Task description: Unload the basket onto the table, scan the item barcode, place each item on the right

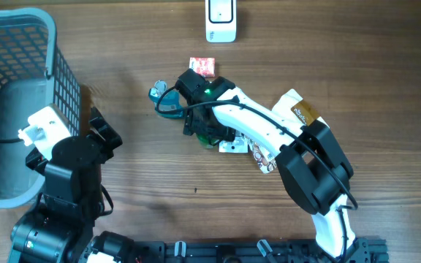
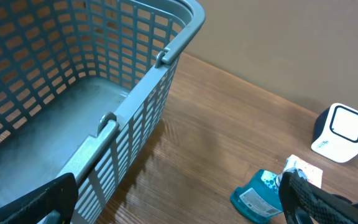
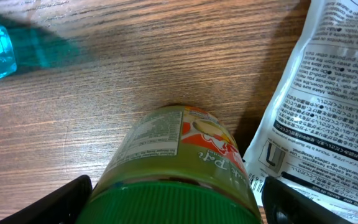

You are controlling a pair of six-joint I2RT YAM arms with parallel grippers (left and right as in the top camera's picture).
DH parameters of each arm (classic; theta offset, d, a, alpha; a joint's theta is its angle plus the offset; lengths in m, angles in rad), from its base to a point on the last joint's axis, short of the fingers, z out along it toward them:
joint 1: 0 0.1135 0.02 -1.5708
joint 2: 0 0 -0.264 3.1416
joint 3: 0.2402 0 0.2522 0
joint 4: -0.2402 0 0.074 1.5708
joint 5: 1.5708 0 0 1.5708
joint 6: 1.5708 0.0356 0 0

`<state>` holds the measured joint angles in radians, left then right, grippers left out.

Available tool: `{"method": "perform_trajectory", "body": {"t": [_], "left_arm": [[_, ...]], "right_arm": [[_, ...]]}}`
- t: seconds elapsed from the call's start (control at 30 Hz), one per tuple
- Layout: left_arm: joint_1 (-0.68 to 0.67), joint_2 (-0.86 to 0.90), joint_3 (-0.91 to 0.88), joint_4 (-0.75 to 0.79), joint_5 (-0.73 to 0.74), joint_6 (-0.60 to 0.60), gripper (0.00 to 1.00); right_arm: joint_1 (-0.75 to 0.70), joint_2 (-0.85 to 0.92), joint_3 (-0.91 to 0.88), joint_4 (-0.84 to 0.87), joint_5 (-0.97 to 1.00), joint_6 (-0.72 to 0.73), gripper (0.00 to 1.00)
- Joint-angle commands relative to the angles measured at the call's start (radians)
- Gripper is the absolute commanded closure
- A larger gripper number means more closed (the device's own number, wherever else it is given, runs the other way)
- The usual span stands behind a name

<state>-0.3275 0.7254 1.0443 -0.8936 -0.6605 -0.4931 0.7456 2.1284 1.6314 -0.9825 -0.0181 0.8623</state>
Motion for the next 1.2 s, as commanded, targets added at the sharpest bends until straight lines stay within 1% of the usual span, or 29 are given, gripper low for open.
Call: {"method": "perform_trajectory", "body": {"t": [0.0,0.4,0.63,0.77,0.9,1.03,1.07,1.17], "left_arm": [[0.006,-0.006,-0.001,-0.001,-0.003,-0.017,0.00],[0.006,-0.006,-0.001,-0.001,-0.003,-0.017,0.00],[0.006,-0.006,-0.001,-0.001,-0.003,-0.017,0.00],[0.006,-0.006,-0.001,-0.001,-0.003,-0.017,0.00],[0.006,-0.006,-0.001,-0.001,-0.003,-0.017,0.00],[0.006,-0.006,-0.001,-0.001,-0.003,-0.017,0.00],[0.006,-0.006,-0.001,-0.001,-0.003,-0.017,0.00],[0.006,-0.006,-0.001,-0.001,-0.003,-0.017,0.00]], "right_arm": [[0.001,0.023,-0.006,0.000,0.006,-0.071,0.12],[0.002,0.024,-0.008,0.000,-0.005,-0.086,0.12],[0.002,0.024,-0.058,0.052,-0.017,-0.085,0.12],[0.001,0.024,-0.062,0.055,-0.016,-0.091,0.16],[0.001,0.024,-0.062,0.059,-0.016,-0.103,0.23],[0.001,0.024,-0.061,0.062,-0.016,-0.104,0.27],[0.001,0.024,-0.061,0.061,-0.017,-0.104,0.30],[0.001,0.024,-0.059,0.054,-0.024,-0.105,0.31]]}}
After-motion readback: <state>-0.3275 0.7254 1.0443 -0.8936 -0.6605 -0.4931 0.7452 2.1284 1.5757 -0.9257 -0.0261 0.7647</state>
